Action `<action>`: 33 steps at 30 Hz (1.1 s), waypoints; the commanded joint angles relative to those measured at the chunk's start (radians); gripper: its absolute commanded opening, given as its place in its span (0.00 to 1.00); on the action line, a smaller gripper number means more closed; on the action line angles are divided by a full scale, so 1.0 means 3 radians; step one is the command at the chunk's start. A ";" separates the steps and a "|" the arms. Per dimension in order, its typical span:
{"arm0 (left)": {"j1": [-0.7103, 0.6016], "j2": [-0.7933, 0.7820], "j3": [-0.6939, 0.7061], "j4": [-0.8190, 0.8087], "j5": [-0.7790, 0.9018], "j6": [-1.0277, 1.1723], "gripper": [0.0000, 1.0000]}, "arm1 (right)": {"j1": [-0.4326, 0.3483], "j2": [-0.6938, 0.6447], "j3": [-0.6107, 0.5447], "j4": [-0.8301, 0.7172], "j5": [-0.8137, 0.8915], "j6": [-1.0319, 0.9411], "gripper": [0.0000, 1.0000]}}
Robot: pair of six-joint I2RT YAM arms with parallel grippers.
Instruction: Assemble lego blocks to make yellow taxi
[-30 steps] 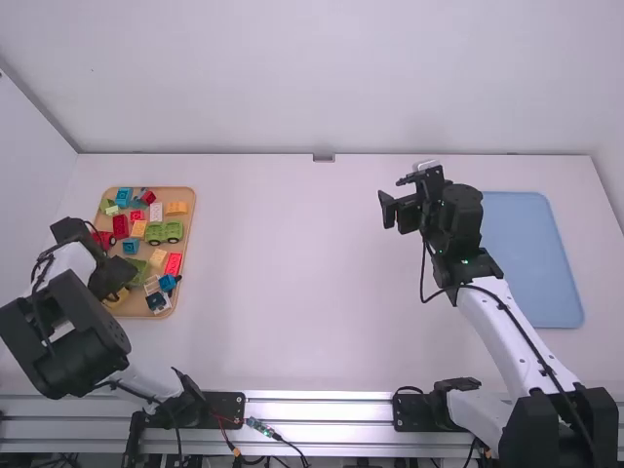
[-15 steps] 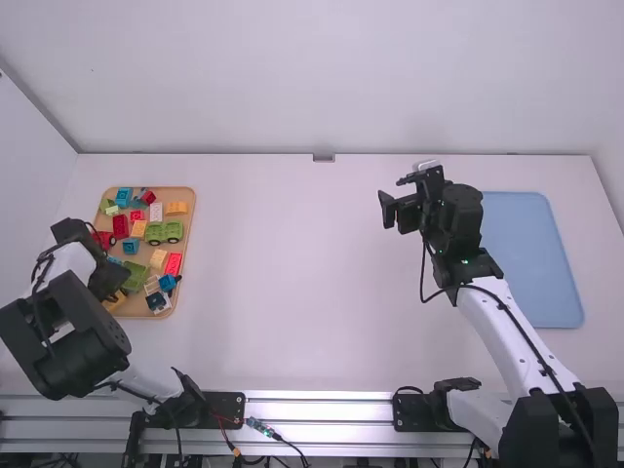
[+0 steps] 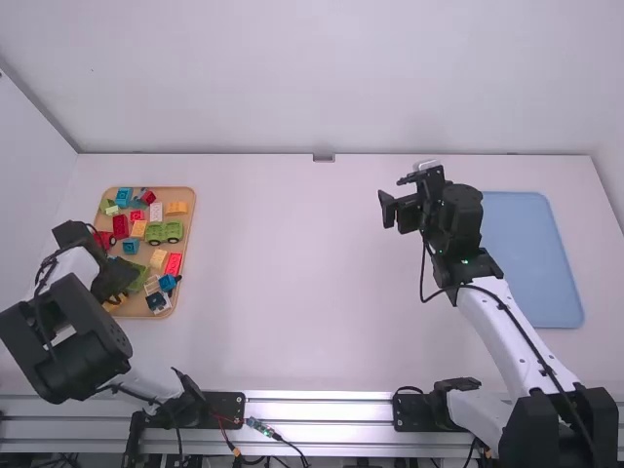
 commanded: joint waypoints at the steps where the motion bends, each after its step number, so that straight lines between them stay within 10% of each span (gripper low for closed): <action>1: 0.0020 -0.0060 -0.0097 -0.0034 -0.0150 -0.0072 0.99 | 0.0013 0.0001 0.0086 0.0013 0.0008 0.0038 0.99; 22: 0.0072 -0.0375 -0.0103 -0.0336 -0.0712 -0.0626 0.99 | 0.0012 0.0001 0.0086 0.0032 0.0009 0.0037 0.99; 33: 0.0495 -0.0258 -0.0266 0.0278 0.0260 0.0462 0.99 | 0.0012 0.0001 0.0086 0.0036 0.0008 0.0038 0.99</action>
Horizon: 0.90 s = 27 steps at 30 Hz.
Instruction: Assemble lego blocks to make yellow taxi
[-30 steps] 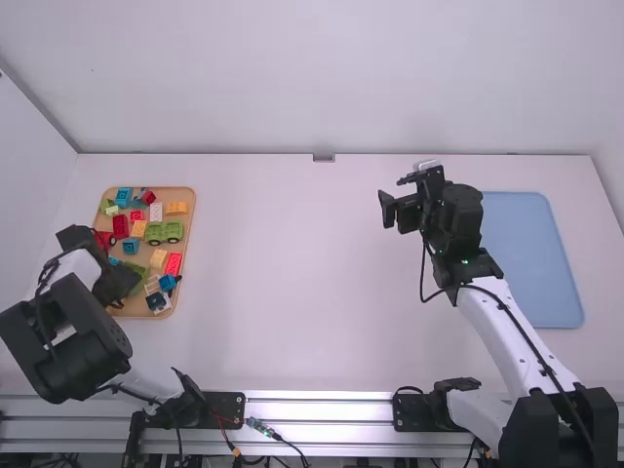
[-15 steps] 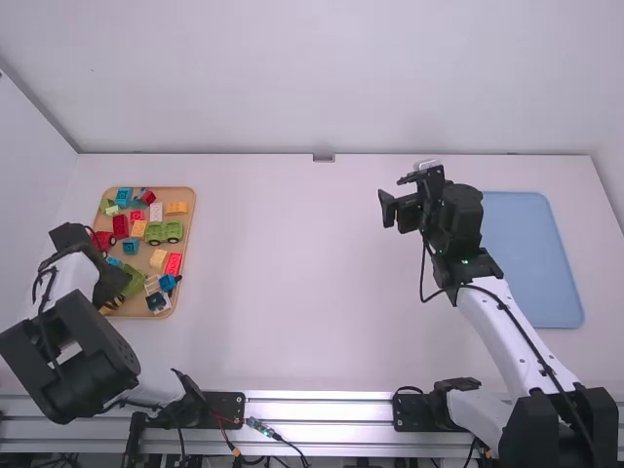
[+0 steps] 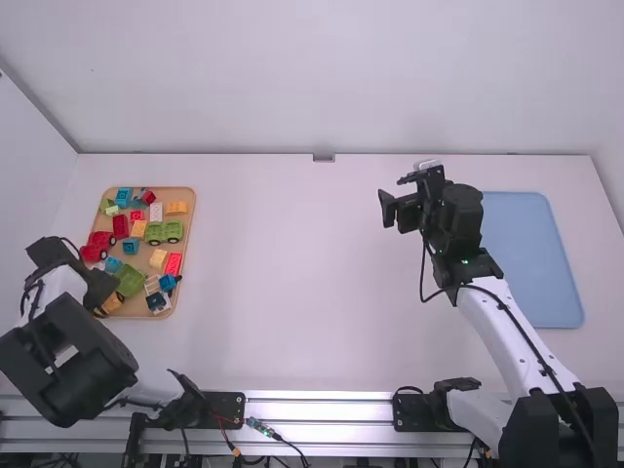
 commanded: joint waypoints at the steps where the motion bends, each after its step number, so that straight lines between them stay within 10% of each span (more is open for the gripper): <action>1: 0.0083 0.0071 -0.0033 0.0020 0.0376 0.0463 0.99 | 0.0011 0.0001 0.0086 0.0024 0.0008 0.0009 0.99; 27: 0.0084 0.0548 -0.0029 0.0601 0.0710 0.1181 0.99 | 0.0011 0.0001 0.0086 0.0045 0.0006 0.0010 0.99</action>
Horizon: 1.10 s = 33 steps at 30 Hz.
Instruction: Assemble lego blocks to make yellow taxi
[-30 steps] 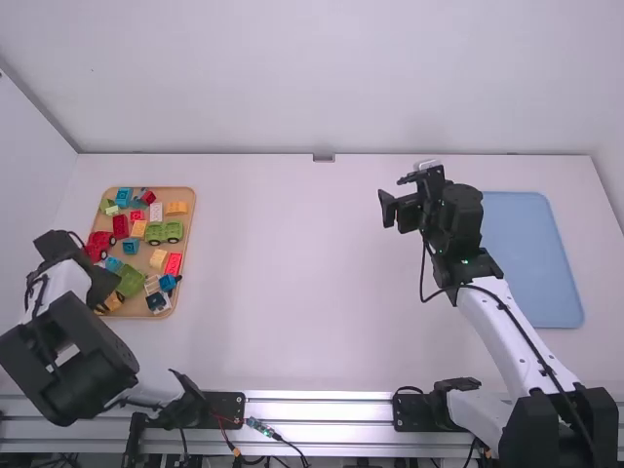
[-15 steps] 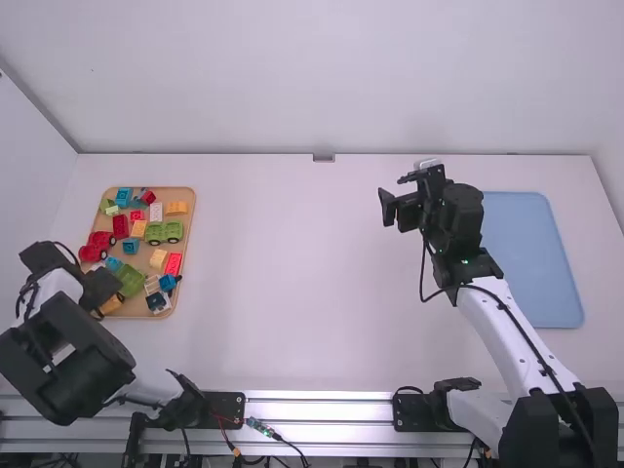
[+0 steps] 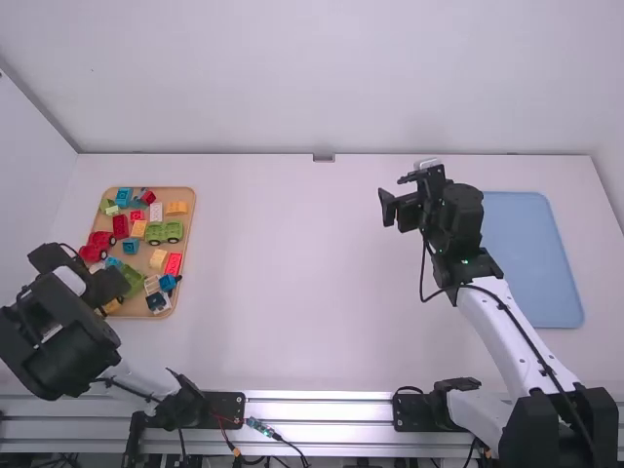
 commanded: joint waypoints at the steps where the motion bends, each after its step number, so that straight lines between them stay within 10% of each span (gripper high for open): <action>1: -0.0015 0.0024 -0.0023 -0.0010 0.0017 0.0090 0.99 | 0.0012 0.0001 0.0086 0.0005 0.0009 0.0013 0.99; 33: 0.0028 0.0006 0.0656 -0.1235 -0.0320 0.1101 0.99 | 0.0012 0.0001 0.0086 0.0109 0.0018 -0.0153 0.99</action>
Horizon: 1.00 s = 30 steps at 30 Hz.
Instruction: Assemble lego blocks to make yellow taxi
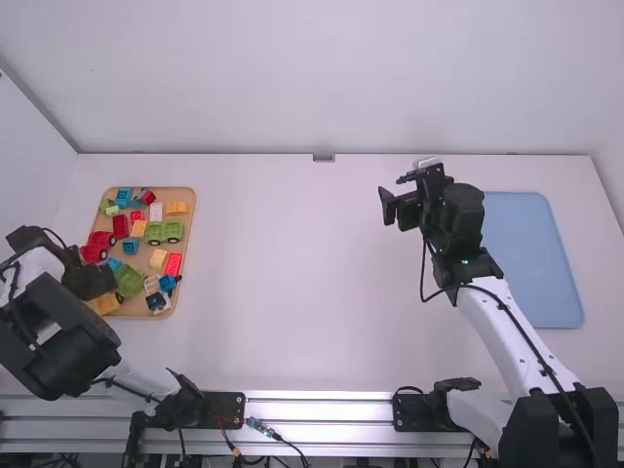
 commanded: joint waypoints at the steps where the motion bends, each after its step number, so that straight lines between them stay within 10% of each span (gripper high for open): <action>1: 0.0013 0.0006 -0.0136 0.0021 -0.0148 0.0254 0.99 | 0.0012 0.0001 0.0086 0.0020 0.0017 -0.0014 0.99; 13: 0.0006 0.0006 -0.0362 0.0446 -0.0062 0.0235 0.74 | 0.0012 0.0001 0.0086 0.0031 0.0009 0.0036 0.99; 30: 0.0039 0.0008 -0.0791 0.1176 0.0420 0.0230 0.91 | 0.0013 0.0001 0.0086 0.0031 0.0008 0.0036 0.99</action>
